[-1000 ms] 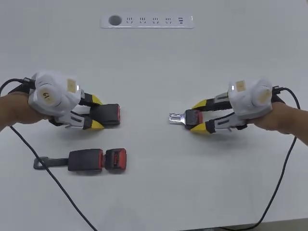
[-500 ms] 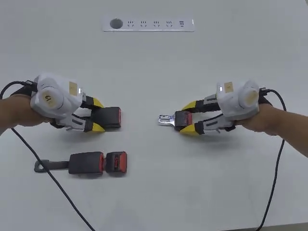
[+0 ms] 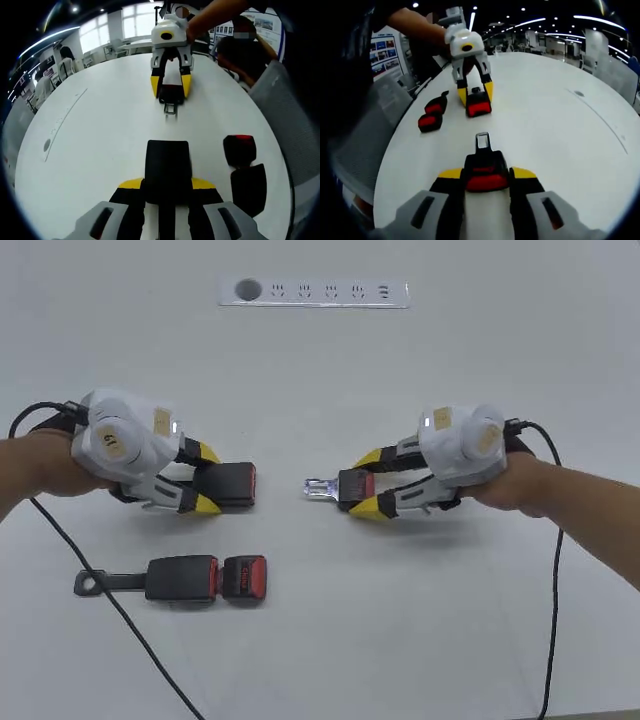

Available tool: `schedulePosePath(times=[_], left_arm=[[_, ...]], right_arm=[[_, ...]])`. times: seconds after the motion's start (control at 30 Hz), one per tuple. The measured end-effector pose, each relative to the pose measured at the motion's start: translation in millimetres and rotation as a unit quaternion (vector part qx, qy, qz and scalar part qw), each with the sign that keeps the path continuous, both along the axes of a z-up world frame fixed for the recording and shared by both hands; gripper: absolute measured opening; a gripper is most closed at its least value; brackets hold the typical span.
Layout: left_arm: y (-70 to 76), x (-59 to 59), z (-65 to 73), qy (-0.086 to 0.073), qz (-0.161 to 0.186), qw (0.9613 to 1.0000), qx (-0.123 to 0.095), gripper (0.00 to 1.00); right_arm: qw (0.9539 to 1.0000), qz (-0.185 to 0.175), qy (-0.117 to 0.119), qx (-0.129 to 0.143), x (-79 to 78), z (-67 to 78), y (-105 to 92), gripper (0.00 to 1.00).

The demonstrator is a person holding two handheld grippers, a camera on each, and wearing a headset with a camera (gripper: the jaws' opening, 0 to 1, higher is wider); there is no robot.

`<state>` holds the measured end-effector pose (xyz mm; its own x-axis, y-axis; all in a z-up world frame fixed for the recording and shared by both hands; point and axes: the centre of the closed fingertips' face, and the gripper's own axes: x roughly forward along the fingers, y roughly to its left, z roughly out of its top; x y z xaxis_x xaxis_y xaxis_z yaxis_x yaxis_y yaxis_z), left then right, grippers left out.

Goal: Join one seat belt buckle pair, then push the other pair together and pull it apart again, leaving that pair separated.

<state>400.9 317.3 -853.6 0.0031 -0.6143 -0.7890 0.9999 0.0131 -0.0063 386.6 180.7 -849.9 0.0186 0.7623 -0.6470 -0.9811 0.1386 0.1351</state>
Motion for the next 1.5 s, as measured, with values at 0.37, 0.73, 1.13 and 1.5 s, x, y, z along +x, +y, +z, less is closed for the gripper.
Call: schedulePosePath(times=[0.37,0.73,1.13,1.5], left_arm=[[-0.3,-0.2,-0.4,-0.001,-0.006,0.9999,0.008,0.34],[0.1,-0.1,-0.8,0.0,-0.011,0.9997,0.023,0.34],[-1.0,-0.4,-2.1,0.0,-0.013,0.9995,0.03,0.34],[-0.9,-0.9,-1.9,0.0,-0.013,0.9991,0.041,0.34]], right_arm=[[0.9999,0.008,0.002,0.012,8.4,-2.2,32.6,0.35],[0.9997,0.021,0.001,0.009,11.8,-5.2,58.0,0.35],[0.9998,0.021,0.0,0.004,12.8,-4.7,71.3,0.35],[0.9998,0.02,0.0,-0.006,13.1,-4.7,84.0,0.34]])
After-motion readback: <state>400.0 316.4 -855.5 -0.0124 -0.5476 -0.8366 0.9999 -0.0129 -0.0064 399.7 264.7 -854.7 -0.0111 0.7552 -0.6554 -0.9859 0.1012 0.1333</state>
